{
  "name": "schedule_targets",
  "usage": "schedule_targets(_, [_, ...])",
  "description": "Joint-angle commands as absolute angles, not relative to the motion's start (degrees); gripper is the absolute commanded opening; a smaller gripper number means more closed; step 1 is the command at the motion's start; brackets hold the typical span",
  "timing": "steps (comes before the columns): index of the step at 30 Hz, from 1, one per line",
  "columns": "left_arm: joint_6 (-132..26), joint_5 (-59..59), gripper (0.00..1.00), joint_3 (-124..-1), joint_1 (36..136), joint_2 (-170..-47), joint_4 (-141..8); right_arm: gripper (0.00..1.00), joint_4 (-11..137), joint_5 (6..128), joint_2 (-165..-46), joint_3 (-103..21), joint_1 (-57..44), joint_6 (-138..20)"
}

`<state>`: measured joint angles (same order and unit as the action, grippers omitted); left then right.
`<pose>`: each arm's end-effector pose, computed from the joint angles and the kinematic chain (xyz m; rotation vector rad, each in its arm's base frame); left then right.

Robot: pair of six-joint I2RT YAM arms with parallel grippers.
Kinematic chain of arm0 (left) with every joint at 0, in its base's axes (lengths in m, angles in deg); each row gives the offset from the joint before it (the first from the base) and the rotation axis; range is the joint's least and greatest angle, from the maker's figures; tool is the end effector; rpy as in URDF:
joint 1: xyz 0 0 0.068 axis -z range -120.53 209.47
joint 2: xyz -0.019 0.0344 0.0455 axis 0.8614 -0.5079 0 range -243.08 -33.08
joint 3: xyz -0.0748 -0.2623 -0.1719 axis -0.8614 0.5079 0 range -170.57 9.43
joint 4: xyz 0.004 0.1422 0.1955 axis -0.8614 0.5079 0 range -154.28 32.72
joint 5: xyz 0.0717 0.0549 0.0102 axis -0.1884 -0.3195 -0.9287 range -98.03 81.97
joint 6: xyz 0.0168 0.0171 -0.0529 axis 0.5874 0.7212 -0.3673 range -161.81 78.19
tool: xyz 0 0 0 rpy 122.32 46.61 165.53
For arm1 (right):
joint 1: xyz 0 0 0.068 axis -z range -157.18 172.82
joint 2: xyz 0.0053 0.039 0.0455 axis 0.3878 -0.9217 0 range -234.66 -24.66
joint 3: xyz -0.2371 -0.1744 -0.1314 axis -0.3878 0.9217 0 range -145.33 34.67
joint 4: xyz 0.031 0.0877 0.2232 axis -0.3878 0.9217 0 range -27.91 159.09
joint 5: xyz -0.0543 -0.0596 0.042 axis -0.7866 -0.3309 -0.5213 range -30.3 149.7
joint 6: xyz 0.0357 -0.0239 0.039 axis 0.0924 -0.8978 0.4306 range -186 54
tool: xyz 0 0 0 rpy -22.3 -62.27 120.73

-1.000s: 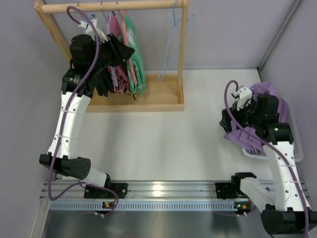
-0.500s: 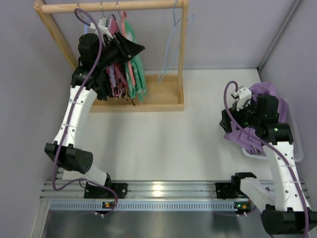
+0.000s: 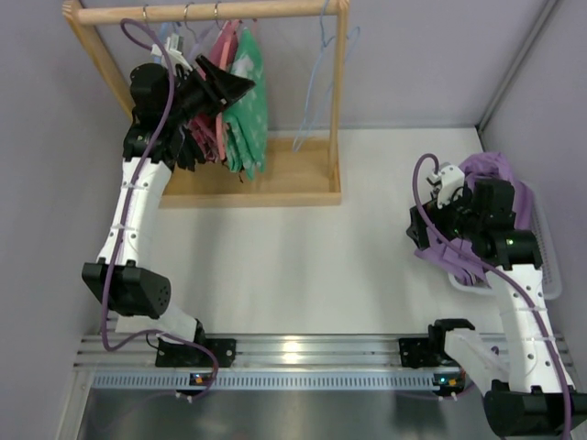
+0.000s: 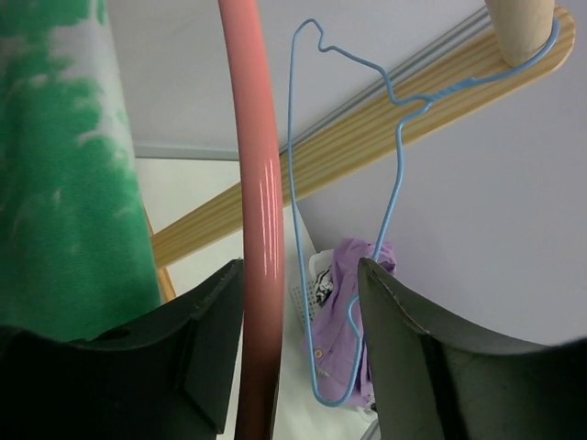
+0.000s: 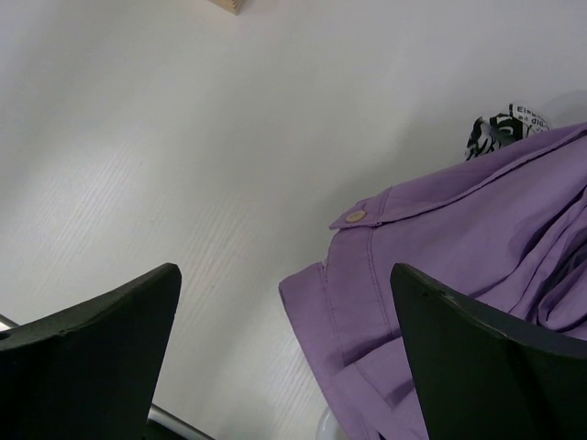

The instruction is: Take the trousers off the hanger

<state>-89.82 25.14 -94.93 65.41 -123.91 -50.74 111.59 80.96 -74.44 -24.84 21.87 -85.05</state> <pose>0.3329 -0.0575 0.5391 -0.1321 1.6959 -1.1720 0.1136 0.0170 0.3789 -0.5759 2.1447 0.2471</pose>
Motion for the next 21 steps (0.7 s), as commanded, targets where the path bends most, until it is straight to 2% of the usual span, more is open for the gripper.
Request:
schedule_targets(1, [-88.8,27.0,0.59,-94.4,64.6,-121.9,-52.4,0.99,110.6,82.2,-73.8,-24.6,22.3,-85.8])
schedule_targets(7, [-84.0,26.9,0.64,-95.8,64.2,-120.9,-49.2,0.99,110.5,82.2,-73.4,-24.0,22.3,-85.9])
schedule_targets(14, [-80.2,25.9,0.74,-96.2,62.5,-119.8,-47.1,1.00,110.4,82.4,-73.2,-23.6,22.2,-85.8])
schedule_targets(16, [-80.7,27.4,0.79,-96.1,61.7,-119.9,-47.1,1.00,110.5,82.4,-73.2,-23.7,22.3,-85.8])
schedule_targets(21, [-83.4,35.0,0.84,-98.3,59.8,-121.4,-47.1,0.99,110.6,82.6,-73.4,-24.0,22.3,-85.9])
